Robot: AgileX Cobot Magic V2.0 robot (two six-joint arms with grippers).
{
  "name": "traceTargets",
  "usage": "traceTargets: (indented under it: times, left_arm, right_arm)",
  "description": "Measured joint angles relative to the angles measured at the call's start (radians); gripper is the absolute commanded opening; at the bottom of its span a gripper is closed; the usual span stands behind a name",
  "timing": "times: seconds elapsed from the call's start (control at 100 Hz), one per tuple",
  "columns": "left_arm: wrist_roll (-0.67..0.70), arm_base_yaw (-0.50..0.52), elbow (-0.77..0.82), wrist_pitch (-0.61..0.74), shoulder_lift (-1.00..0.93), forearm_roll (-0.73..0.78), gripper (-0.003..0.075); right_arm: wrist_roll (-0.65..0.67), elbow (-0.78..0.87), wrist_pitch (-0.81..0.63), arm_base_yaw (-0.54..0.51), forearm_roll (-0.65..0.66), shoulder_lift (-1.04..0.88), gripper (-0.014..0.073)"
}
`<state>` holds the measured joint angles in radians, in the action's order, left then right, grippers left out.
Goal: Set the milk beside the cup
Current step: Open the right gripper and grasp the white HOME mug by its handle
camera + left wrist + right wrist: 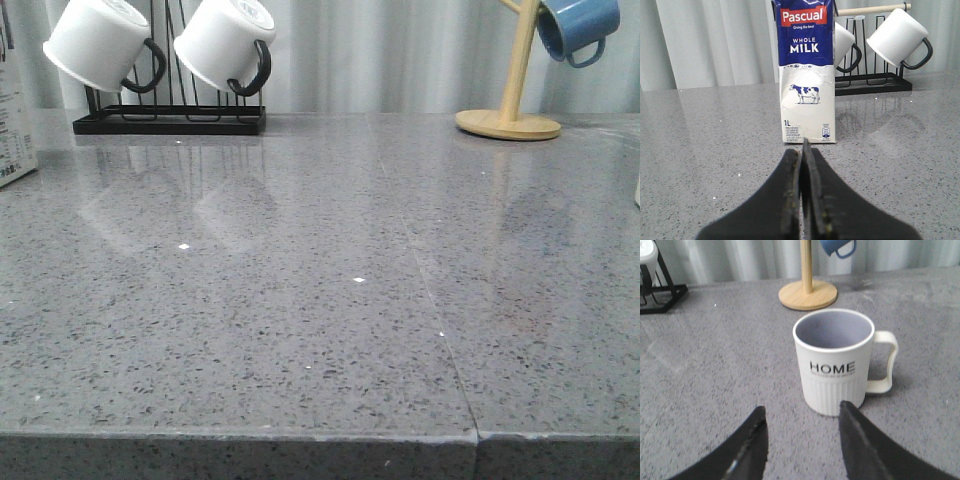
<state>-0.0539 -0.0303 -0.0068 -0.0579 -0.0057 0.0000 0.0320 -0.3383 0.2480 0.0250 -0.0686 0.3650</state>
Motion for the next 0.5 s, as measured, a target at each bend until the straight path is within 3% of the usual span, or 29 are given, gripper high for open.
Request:
traceTargets:
  times: [0.19,0.5]
  left_arm:
    - [0.000,0.000,0.000,0.000,0.000,0.000,-0.0020]
    - [0.000,0.000,0.000,0.000,0.000,0.000,-0.0020]
  right_arm:
    - [0.000,0.000,-0.118,-0.042,0.016,0.092,0.0379]
    - [0.000,0.000,-0.201,-0.271,0.017,0.271,0.0379]
